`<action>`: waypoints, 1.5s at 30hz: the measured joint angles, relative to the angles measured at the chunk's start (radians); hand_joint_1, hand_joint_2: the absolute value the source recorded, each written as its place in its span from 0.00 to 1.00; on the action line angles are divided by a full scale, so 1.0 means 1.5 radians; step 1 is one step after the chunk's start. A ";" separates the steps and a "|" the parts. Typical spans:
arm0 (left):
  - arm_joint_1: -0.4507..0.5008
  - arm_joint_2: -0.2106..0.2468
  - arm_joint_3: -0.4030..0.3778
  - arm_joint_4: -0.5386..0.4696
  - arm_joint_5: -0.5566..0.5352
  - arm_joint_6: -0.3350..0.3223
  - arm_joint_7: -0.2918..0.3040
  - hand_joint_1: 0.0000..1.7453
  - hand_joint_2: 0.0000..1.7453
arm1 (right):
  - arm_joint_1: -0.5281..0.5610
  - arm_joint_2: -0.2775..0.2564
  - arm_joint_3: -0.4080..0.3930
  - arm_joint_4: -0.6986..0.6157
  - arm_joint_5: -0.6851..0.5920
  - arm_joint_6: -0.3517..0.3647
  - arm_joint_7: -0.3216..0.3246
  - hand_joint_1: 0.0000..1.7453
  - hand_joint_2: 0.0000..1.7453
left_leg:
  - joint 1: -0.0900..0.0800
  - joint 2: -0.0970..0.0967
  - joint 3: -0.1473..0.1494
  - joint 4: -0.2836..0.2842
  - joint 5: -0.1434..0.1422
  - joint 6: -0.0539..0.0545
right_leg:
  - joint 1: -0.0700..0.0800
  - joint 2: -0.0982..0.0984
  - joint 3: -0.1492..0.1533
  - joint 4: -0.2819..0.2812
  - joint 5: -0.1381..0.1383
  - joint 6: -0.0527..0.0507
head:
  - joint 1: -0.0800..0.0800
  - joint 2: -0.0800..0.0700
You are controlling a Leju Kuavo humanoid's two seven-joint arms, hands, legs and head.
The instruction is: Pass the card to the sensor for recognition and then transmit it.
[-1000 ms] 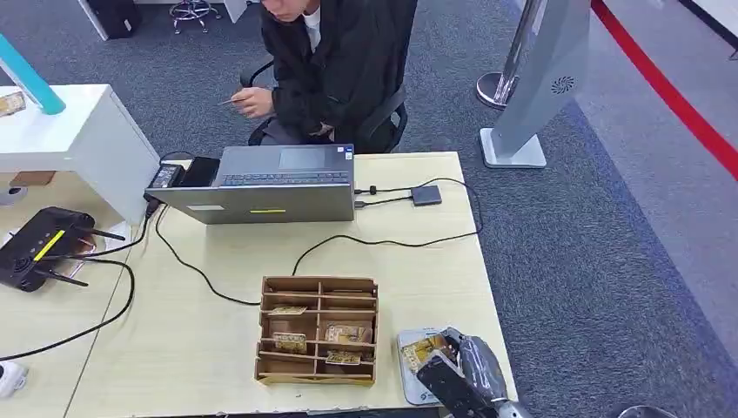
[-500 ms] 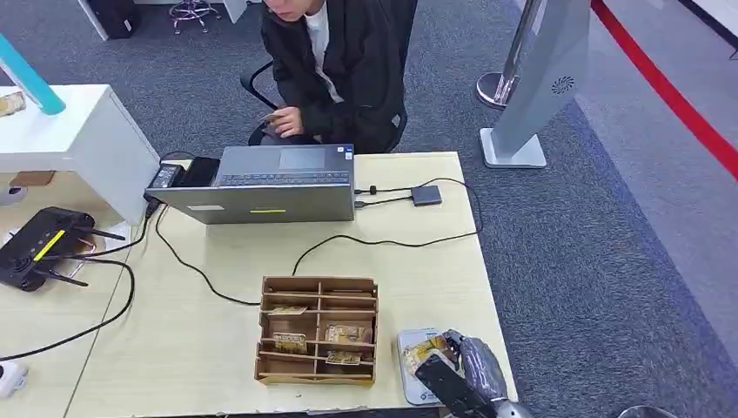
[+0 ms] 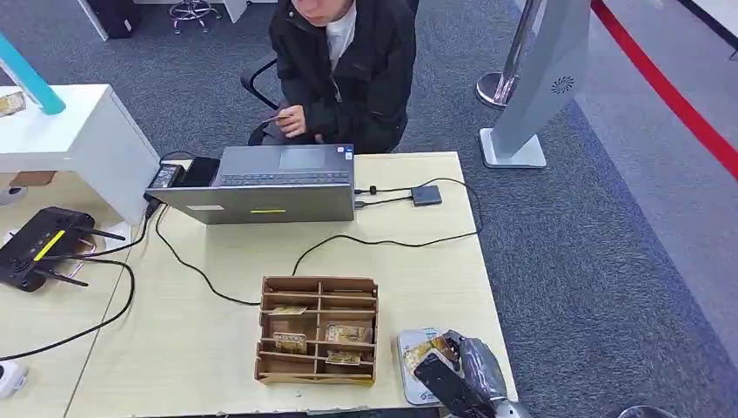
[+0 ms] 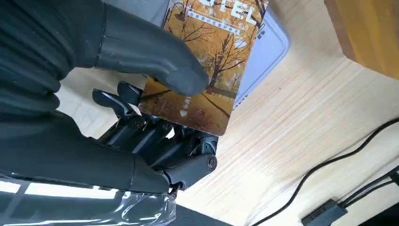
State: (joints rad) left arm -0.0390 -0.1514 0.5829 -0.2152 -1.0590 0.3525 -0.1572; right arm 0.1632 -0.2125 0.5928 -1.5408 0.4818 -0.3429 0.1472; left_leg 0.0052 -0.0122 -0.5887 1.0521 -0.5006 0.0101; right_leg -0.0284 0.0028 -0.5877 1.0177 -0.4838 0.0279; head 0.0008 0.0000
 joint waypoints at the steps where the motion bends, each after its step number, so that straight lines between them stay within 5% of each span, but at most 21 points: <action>1: 0.000 0.000 0.000 0.000 0.000 0.000 0.000 0.00 0.00 | 0.000 0.000 0.000 0.001 0.000 0.000 0.000 1.00 1.00 | 0.000 0.000 0.000 0.000 0.000 0.000 | 0.000 0.000 0.000 0.000 0.000 0.000 | 0.000 0.000; 24: 0.001 0.000 0.001 0.000 0.006 0.000 0.000 0.00 0.00 | -0.002 -0.002 0.002 -0.034 0.038 -0.002 -0.001 1.00 1.00 | 0.000 0.000 0.000 0.000 0.000 0.000 | 0.000 0.000 0.000 0.000 0.000 0.000 | 0.000 0.000; 45: 0.006 -0.001 0.012 0.000 0.010 0.000 -0.002 0.00 0.00 | 0.044 -0.024 -0.022 -0.194 0.148 -0.052 -0.036 1.00 1.00 | 0.000 0.000 0.000 0.000 0.000 0.000 | 0.000 0.000 0.000 0.000 0.000 0.000 | 0.000 0.000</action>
State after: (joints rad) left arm -0.0297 -0.1526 0.6004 -0.2152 -1.0441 0.3525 -0.1606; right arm 0.2297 -0.2491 0.5600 -1.8323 0.7035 -0.4215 0.0927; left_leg 0.0051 -0.0122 -0.5887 1.0521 -0.5007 0.0101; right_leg -0.0284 0.0029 -0.5877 1.0177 -0.4840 0.0282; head 0.0011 0.0000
